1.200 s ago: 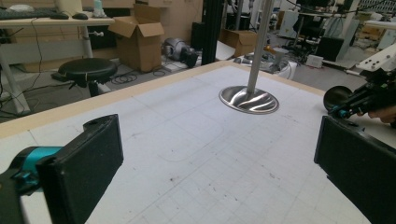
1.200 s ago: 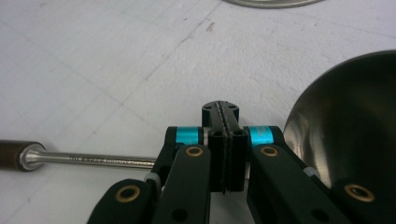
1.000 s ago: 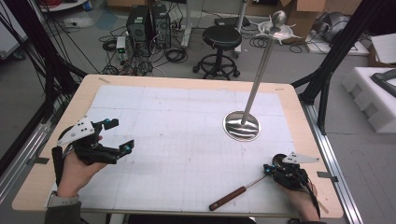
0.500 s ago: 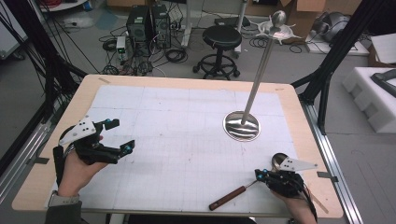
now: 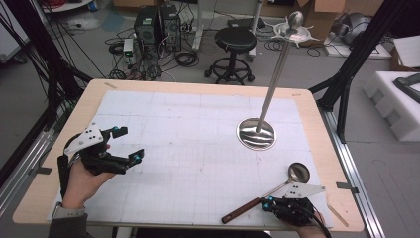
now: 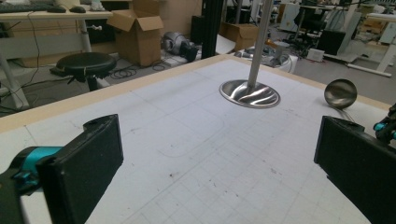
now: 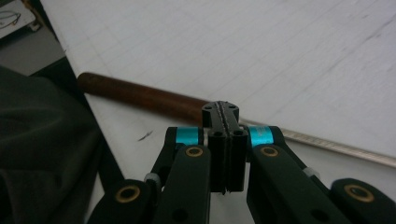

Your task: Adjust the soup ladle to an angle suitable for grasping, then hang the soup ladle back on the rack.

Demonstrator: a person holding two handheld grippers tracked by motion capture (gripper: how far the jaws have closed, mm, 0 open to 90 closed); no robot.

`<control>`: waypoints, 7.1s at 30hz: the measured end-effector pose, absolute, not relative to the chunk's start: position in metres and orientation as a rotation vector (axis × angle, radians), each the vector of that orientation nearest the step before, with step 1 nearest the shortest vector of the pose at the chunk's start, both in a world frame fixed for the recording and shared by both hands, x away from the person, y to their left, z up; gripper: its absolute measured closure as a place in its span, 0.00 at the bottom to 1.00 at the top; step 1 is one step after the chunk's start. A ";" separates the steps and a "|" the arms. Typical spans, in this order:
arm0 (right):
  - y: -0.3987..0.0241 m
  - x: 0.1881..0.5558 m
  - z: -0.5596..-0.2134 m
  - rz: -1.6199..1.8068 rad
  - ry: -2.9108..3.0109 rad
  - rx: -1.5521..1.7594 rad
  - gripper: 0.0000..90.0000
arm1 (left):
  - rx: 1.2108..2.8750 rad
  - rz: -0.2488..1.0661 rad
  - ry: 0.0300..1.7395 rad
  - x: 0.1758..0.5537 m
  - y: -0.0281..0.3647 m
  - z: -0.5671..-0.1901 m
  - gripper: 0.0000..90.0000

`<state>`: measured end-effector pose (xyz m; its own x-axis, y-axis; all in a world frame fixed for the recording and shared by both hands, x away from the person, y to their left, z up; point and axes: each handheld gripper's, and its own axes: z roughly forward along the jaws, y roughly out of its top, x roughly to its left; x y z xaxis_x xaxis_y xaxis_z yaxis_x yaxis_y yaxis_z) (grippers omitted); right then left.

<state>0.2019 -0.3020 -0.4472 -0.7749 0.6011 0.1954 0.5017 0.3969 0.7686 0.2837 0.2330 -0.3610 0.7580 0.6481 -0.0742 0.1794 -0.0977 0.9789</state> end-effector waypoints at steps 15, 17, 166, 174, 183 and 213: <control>-0.277 0.202 -0.453 1.307 2.608 0.901 1.00 | 1.664 0.439 0.679 0.286 0.230 -0.363 0.02; -0.275 0.205 -0.454 1.310 2.607 0.893 1.00 | 1.665 0.440 0.677 0.286 0.230 -0.363 0.02; -0.323 0.339 -0.372 0.799 2.850 0.561 0.05 | 1.670 0.416 0.725 0.284 0.240 -0.372 0.03; -0.303 0.347 -0.377 0.659 2.999 0.459 0.08 | 1.672 0.416 0.725 0.285 0.240 -0.372 0.03; -0.287 0.352 -0.389 0.346 3.088 0.438 0.35 | 1.674 0.409 0.727 0.284 0.240 -0.372 0.03; -0.272 0.356 -0.406 0.134 3.129 0.383 0.86 | 1.689 0.393 0.742 0.285 0.242 -0.374 0.03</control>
<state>0.3560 -0.2721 -0.4061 -0.9705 0.2401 0.0235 0.2412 0.9670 0.0826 0.2850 0.2415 -0.3745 0.7403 0.6597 -0.1292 0.2634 -0.1078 0.9586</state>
